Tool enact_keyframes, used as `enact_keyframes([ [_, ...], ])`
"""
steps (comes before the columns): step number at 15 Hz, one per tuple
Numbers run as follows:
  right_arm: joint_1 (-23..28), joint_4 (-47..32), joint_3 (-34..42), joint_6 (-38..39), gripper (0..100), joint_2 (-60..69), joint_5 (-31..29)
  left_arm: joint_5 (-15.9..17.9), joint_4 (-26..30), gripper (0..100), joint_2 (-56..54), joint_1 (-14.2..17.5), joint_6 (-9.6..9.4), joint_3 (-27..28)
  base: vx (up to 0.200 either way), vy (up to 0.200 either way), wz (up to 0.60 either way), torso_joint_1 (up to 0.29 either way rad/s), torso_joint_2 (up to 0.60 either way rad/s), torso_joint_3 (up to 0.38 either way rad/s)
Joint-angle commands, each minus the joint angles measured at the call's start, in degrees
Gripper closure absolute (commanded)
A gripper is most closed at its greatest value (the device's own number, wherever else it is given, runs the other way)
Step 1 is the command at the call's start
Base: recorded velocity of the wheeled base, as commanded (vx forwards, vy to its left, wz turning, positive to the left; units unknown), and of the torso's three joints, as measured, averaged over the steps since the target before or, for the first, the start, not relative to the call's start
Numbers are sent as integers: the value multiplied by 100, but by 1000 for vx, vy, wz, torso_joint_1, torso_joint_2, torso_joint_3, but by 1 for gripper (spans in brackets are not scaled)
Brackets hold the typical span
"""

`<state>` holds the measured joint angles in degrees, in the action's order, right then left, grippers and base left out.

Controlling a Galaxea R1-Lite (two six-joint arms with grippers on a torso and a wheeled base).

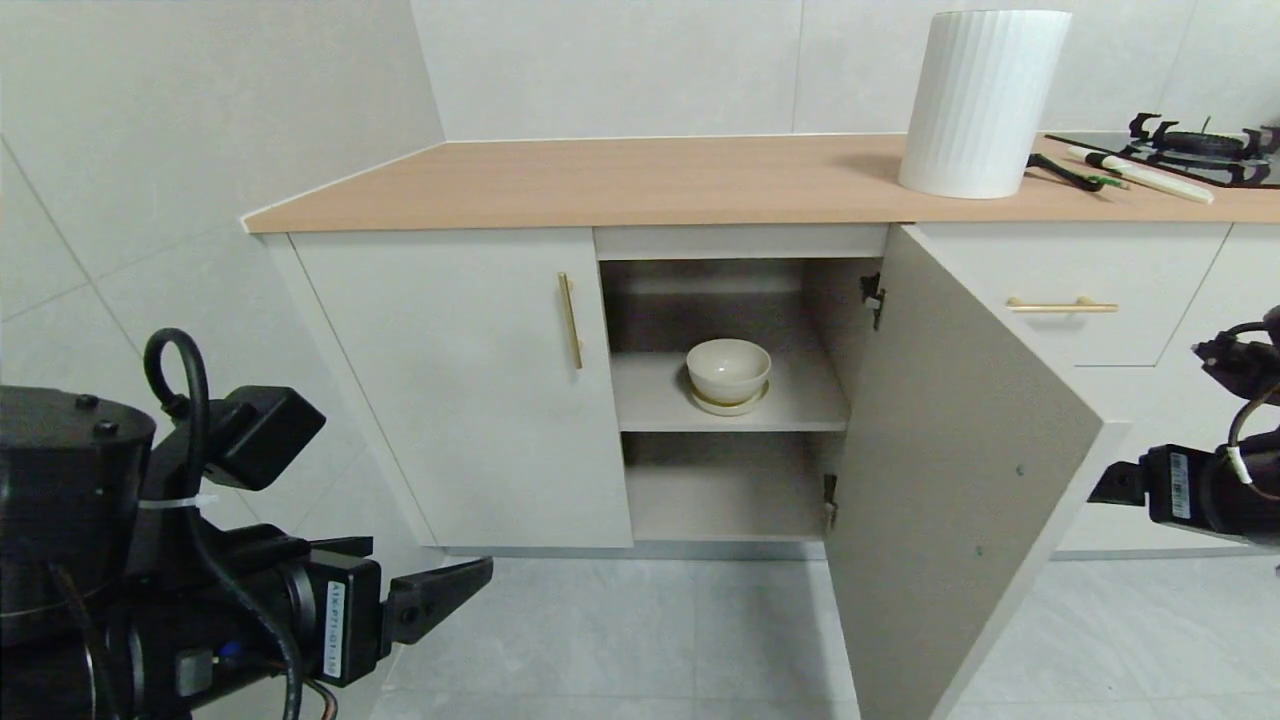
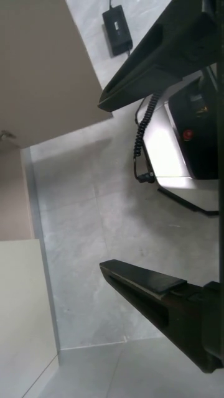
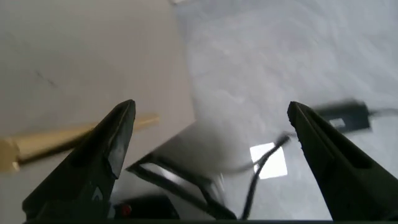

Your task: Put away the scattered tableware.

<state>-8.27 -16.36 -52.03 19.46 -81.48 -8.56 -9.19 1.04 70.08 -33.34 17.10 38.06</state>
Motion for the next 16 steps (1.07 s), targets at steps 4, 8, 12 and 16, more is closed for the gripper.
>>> enact_keyframes([
  [4,-1098,713,-220,-38,0,-808,82,-56,-7,0,-3,21,4,35,0,0,0,0,0,0],
  [8,-1441,1583,-422,-47,0,-1625,117,-92,-16,0,-30,21,12,61,0,0,0,0,0,0],
  [12,-1485,2427,-396,32,0,-2082,293,-100,-68,0,58,126,12,96,0,0,0,0,0,0],
  [16,-1608,2576,-387,146,0,-2205,513,-100,-139,0,146,126,12,70,0,0,0,0,0,0],
])
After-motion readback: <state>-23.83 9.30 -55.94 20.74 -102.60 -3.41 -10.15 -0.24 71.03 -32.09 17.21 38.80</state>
